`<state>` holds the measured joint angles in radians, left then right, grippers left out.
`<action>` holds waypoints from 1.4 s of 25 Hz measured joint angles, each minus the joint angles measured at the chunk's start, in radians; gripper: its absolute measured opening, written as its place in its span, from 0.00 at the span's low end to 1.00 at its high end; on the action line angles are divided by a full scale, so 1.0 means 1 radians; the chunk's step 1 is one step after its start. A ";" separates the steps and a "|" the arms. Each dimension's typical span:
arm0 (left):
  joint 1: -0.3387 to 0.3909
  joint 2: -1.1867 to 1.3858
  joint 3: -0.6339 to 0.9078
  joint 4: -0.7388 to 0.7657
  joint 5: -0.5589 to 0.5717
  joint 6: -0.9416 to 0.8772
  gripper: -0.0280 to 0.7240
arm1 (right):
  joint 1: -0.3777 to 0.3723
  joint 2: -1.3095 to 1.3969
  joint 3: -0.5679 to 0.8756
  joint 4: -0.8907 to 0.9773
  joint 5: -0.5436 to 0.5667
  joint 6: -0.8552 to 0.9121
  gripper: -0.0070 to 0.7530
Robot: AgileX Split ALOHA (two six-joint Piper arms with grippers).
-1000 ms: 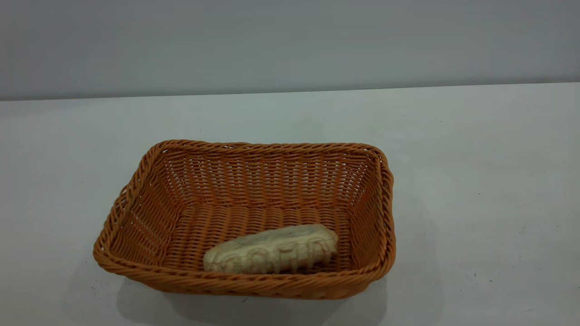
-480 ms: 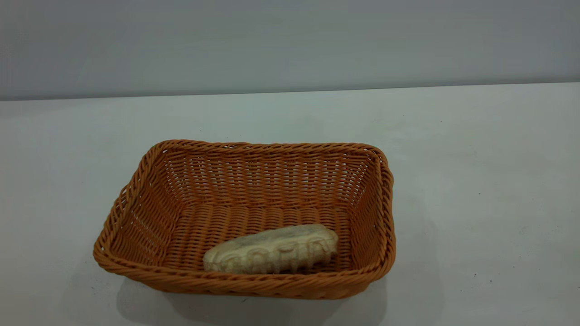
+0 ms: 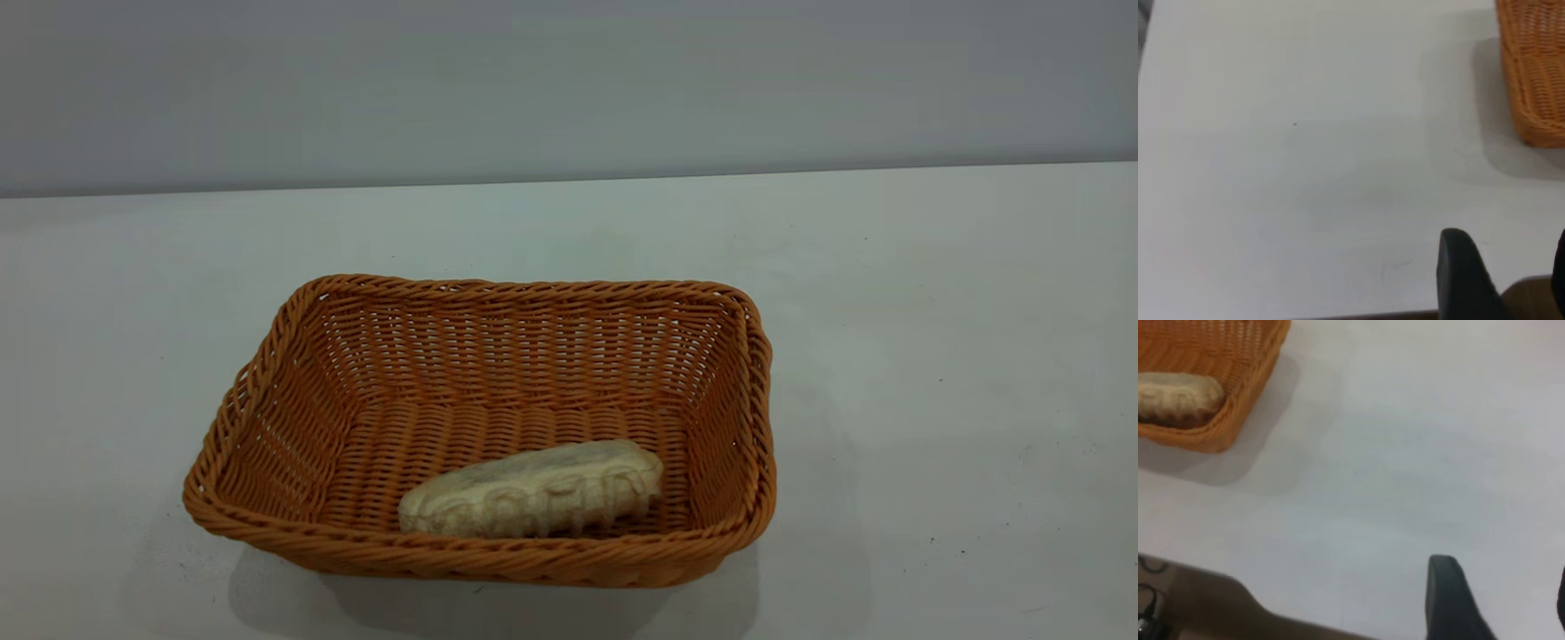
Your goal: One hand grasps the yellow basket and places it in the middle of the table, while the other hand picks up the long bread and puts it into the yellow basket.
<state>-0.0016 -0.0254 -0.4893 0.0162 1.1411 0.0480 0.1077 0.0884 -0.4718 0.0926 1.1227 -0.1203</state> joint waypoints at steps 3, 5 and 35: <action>0.029 0.000 0.000 0.000 0.000 0.000 0.56 | -0.035 0.000 0.000 0.000 0.000 0.000 0.49; 0.037 0.000 0.000 0.000 0.000 0.000 0.56 | -0.061 0.000 0.000 0.000 0.000 0.000 0.49; 0.039 0.000 0.000 0.000 -0.004 0.002 0.56 | -0.146 0.000 0.000 0.000 0.000 0.000 0.49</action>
<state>0.0374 -0.0254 -0.4893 0.0162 1.1374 0.0498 -0.0385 0.0884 -0.4718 0.0926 1.1227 -0.1203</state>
